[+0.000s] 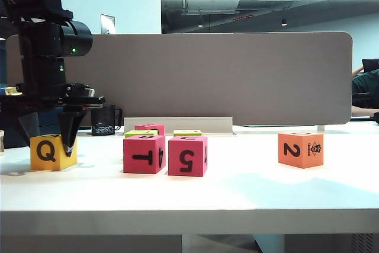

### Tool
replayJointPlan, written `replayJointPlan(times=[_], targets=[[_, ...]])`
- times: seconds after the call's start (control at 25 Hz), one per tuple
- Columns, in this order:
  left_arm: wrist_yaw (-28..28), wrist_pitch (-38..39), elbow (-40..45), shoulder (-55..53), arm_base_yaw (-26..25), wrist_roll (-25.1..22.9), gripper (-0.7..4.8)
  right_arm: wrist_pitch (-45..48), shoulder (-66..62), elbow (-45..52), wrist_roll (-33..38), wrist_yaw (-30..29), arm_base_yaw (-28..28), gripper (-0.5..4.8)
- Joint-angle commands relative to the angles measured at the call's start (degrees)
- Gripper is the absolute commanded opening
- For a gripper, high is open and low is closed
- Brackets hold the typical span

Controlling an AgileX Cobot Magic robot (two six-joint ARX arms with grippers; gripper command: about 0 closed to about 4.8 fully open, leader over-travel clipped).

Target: Select the appropriate blocks from the scattered letter blocks on the table and arrange them in a row to spell out "ABCD".

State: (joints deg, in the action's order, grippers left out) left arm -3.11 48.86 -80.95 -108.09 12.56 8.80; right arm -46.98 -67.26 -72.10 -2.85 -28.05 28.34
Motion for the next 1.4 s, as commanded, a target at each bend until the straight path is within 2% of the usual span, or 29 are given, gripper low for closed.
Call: replayJointPlan(times=[0.04, 0.36, 0.6, 1.4], targets=[[4.7, 0.0, -0.13, 0.22, 0.02, 0.02, 2.72, 0.87, 0.09, -0.24, 0.02, 0.09, 0.02, -0.02], [9.49, 0.79, -0.15, 0.26, 1.9, 0.11, 2.72, 0.96, 0.07, -0.24, 0.02, 0.09, 0.02, -0.02], [9.73, 0.72, -0.13, 0.24, 5.22, 0.0, 2.72, 0.9, 0.07, -0.24, 0.02, 0.09, 0.02, -0.02], [9.35, -2.84, -0.15, 0.2, 9.03, 0.22, 2.83, 0.09, 0.07, -0.24, 0.02, 0.09, 0.02, -0.02]])
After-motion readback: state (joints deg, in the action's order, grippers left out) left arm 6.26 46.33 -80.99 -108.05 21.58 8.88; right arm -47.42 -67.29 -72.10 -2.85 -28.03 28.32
